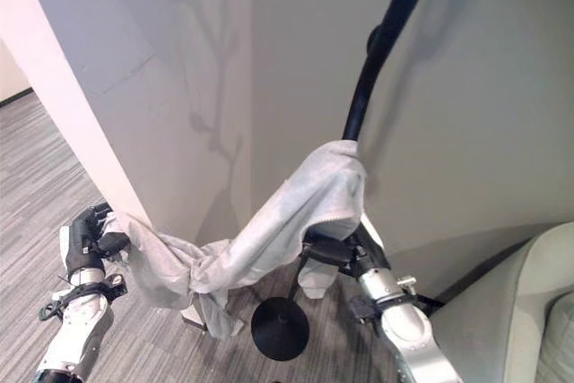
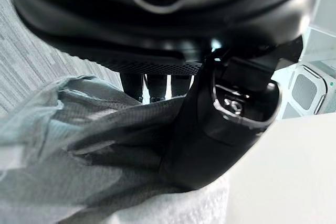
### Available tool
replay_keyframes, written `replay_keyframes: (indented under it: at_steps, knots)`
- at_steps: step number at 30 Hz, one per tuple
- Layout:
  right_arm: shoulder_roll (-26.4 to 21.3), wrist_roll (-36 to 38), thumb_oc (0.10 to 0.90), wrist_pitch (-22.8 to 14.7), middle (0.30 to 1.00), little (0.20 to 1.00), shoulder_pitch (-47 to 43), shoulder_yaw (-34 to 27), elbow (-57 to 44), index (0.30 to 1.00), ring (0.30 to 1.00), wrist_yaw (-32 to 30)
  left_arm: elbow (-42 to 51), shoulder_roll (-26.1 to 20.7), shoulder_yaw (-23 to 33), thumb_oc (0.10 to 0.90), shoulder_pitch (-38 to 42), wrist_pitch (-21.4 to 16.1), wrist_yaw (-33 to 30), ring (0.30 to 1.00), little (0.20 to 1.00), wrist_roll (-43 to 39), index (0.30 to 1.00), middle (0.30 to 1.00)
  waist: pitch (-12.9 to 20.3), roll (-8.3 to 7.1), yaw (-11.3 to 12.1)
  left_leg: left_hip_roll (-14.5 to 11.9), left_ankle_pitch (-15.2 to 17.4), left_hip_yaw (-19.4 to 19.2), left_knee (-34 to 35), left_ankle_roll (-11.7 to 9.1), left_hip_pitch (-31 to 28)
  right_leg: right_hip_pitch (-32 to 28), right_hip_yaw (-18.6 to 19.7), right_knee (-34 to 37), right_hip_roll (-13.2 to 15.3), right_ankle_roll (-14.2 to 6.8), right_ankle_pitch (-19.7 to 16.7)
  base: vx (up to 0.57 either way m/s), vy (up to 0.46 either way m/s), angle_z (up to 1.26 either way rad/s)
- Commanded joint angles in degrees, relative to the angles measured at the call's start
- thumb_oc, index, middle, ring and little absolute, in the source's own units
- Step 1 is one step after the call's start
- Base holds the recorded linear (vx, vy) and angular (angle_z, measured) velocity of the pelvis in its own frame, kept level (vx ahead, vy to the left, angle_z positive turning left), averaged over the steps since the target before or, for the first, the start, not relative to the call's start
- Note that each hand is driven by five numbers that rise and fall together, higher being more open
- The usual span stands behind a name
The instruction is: Hang the clothes on the sofa on the clothes rack.
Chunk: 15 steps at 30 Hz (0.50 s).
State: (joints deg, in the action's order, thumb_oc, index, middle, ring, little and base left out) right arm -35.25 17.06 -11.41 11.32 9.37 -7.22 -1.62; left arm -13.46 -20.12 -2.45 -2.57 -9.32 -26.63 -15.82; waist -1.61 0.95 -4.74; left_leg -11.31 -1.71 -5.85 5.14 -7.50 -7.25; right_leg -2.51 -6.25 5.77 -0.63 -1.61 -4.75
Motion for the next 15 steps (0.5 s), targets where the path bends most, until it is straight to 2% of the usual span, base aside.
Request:
replay_keyframes:
  at_steps: [1,6,10,15]
  knots:
    - [0.4,-0.6,0.800,-3.7,0.900,0.900,-3.0,0.0,-4.3,0.900,0.900,-0.6,1.3,1.8,-9.7,0.800,4.5,-4.4,9.1,0.900,0.900,-0.6,0.900,0.900,1.5,-1.62,-2.0,-2.6,1.9,-1.5,-2.4,-0.6,-1.1,-0.9,-1.3,-1.3,2.9,-3.9,5.3,-0.01,-0.008,0.03]
    - [0.6,0.0,0.800,-3.2,0.900,0.900,-3.0,0.7,-3.5,0.900,0.900,-0.4,1.5,2.1,-10.7,0.800,4.0,-3.9,11.1,0.900,0.900,-3.6,0.900,0.900,1.4,-1.48,-1.9,-2.6,1.9,-1.4,-2.5,-0.6,-1.0,-0.9,-1.4,-1.3,2.9,-3.8,5.3,0.00,0.000,0.00]
    - [0.4,4.2,0.800,-2.6,0.900,0.900,-2.4,1.7,-1.7,0.900,0.900,2.9,1.0,2.1,-11.7,0.800,3.1,-3.0,14.0,0.900,0.900,-5.3,0.900,0.900,1.4,-1.34,-1.9,-2.8,1.8,-1.4,-2.7,-0.6,-1.0,-0.9,-1.3,-1.3,2.8,-3.7,5.3,0.00,0.000,0.00]
    - [-2.5,11.3,0.800,-2.2,0.900,0.900,0.2,0.5,-1.0,0.900,0.900,9.3,0.0,2.4,-11.9,0.800,2.3,-2.7,16.5,0.900,0.900,-6.1,0.900,0.900,1.2,-1.43,-2.3,-2.9,1.8,-1.6,-2.9,-0.8,-0.8,-0.8,-1.3,-1.4,2.7,-3.9,5.2,0.00,0.000,0.00]
